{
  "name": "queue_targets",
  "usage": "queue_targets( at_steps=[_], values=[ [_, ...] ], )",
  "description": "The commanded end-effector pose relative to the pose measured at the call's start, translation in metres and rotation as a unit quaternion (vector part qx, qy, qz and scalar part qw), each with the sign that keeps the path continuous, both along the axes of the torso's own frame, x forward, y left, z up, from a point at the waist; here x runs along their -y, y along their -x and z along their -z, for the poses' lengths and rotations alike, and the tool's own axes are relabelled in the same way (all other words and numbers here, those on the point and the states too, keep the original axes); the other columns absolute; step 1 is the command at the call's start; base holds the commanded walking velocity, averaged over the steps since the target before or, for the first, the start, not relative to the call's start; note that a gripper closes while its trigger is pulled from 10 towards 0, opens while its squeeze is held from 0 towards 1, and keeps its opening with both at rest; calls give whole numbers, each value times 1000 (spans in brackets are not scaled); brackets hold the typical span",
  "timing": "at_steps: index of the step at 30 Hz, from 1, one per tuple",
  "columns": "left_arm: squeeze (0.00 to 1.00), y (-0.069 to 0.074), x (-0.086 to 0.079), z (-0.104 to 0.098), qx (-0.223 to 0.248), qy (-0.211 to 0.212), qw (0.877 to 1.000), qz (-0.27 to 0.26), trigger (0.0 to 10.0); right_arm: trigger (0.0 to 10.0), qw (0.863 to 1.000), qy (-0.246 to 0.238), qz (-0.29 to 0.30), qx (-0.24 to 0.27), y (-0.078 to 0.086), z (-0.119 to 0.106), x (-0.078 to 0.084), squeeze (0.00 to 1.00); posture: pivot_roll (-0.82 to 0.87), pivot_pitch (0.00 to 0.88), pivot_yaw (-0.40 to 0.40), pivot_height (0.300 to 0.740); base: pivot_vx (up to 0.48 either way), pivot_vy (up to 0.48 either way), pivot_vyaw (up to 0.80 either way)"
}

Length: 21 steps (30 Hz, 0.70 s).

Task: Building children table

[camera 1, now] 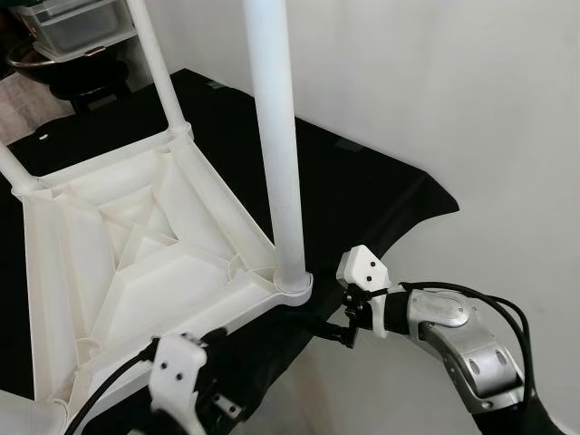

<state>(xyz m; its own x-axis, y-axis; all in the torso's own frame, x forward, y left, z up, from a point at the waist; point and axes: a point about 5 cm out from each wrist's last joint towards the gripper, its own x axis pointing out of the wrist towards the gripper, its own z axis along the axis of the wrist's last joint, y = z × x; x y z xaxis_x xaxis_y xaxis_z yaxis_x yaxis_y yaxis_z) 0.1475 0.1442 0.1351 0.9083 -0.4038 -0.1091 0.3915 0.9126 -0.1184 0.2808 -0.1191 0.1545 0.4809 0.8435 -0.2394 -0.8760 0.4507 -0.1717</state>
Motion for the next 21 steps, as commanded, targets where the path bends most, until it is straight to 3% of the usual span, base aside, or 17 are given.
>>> queue_targets(
  at_steps=[1, 5, 11, 16, 18, 21],
  values=[
    [0, 2, -3, 3, -11, 0, 1000, -12, 10000, 10000, 1000, 6, 3, -8, -1, 6, -3, 0, -5, 172, 10, 740, 0, 0, 0],
    [0, 3, -4, 4, -13, 2, 1000, -20, 10000, 10000, 999, 29, -3, -19, 1, 10, 9, 0, -29, 177, 10, 740, 0, 0, 0],
    [0, 0, -6, 4, -13, 7, 1000, -22, 10000, 10000, 996, 39, -61, -43, 16, 6, 23, 0, -39, 178, 19, 740, 0, 0, 0],
    [0, -7, -14, 1, -2, 1, 999, -53, 10000, 10000, 999, 7, -37, -27, 11, -1, 16, 0, -46, 177, 25, 740, 0, 0, 0],
    [0, -14, -15, -2, 9, -13, 997, -82, 10000, 10000, 999, -35, 32, -11, 0, 2, 2, 0, -40, 174, 24, 740, 0, 0, 0],
    [0, -17, -14, -3, 8, -23, 994, -102, 10000, 10000, 998, -53, 41, -20, 4, 8, -5, 0, -41, 174, 24, 740, 0, 0, 0]
  ],
)
